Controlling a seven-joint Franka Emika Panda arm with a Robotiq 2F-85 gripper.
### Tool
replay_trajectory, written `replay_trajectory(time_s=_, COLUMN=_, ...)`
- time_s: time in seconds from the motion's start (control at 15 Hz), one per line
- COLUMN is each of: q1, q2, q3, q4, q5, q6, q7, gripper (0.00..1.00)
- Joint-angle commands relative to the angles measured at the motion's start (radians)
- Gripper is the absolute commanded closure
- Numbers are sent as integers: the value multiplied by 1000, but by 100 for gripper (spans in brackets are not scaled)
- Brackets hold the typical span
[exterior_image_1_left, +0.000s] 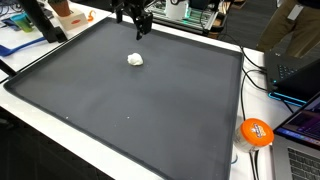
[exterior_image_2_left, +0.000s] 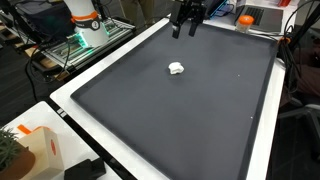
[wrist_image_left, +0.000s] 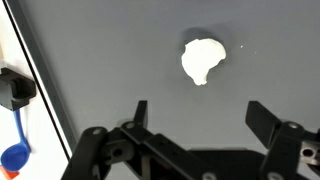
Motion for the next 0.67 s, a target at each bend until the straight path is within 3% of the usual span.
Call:
replay_trajectory(time_s=0.0, q1=-36, q2=46, q3=35, q4=77, q5=48, q6=-35, q7=-92, gripper=0)
replay_trajectory(time_s=0.33, q1=-94, q2=169, q3=55, q4=302, q5=197, q6=-197, q7=-399, gripper=0)
replay_trajectory(time_s=0.6, q1=-81, q2=329, q3=41, q4=504, q5=151, q6=-436, q7=-425, gripper=0)
